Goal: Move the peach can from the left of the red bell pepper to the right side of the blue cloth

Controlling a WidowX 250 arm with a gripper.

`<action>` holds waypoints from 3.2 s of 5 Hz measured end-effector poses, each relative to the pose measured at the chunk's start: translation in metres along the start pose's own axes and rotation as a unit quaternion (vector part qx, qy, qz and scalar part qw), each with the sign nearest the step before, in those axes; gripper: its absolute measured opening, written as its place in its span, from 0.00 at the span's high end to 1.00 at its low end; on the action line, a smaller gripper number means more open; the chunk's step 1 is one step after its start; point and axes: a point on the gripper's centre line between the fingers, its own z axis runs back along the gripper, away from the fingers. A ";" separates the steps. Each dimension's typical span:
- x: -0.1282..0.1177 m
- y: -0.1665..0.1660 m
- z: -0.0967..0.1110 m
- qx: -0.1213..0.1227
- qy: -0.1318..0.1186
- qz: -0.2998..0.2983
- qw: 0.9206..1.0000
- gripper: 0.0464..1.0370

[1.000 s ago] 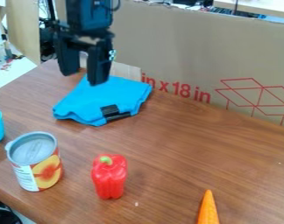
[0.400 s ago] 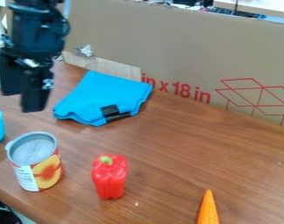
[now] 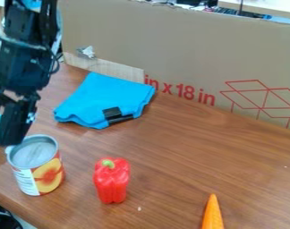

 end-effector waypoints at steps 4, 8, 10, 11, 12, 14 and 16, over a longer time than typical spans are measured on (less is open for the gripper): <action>0.026 0.011 -0.080 0.015 0.146 -0.050 0.988 0.03; 0.095 -0.023 -0.035 0.057 -0.051 -0.185 0.980 0.04; 0.171 -0.032 -0.001 0.030 -0.095 -0.207 0.973 0.04; 0.198 -0.032 0.005 0.013 -0.105 -0.196 0.975 0.04; 0.211 -0.049 0.030 -0.005 -0.140 -0.223 0.965 0.04; 0.195 -0.072 0.067 0.004 -0.177 -0.236 0.955 0.04; 0.119 -0.031 0.103 0.042 -0.198 -0.099 0.974 0.04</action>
